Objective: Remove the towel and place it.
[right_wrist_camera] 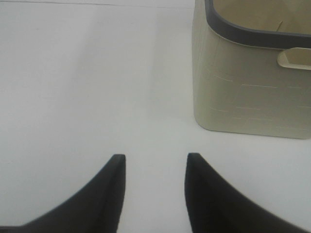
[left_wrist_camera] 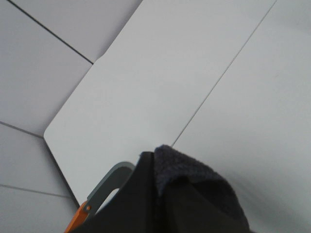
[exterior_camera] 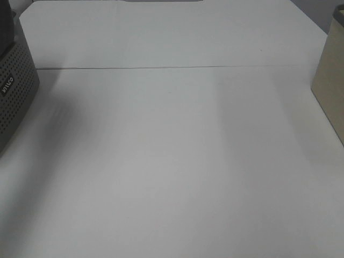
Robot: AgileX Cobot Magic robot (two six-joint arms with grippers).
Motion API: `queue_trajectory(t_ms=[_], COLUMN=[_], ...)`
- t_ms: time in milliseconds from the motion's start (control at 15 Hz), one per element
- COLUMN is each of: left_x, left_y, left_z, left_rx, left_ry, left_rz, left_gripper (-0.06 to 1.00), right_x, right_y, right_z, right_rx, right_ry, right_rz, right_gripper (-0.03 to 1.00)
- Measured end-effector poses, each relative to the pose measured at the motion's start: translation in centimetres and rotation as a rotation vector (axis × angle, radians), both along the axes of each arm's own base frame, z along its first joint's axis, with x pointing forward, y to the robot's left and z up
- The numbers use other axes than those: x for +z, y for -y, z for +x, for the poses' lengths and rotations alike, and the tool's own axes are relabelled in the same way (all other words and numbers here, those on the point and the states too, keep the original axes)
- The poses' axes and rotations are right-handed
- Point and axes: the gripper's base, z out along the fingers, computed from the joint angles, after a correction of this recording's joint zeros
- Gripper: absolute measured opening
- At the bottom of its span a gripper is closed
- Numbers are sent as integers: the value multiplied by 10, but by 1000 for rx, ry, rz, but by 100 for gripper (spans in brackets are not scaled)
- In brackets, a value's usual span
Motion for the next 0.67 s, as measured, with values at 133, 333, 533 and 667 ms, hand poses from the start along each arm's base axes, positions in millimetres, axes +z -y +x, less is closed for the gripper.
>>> queue_trajectory(t_ms=[133,333,533,667], left_x=[4,11,11,11], left_y=[21,72,95,112], left_z=[-6,-20,-30,-39], left_rx=[-69,-236,-320,-384], left_ry=[20,68,66,67], left_rz=[-3,-32,-32,-28], left_gripper=[0,0,0,0], right_x=[0,22,29,29], right_y=[0,-1,-8,-15], right_z=[1,33,66,90], right_rx=[1,22,78,176], right_ry=[-1,43,50,14], right_rz=[-1,44,138,168], right_gripper=[41,41,41,41])
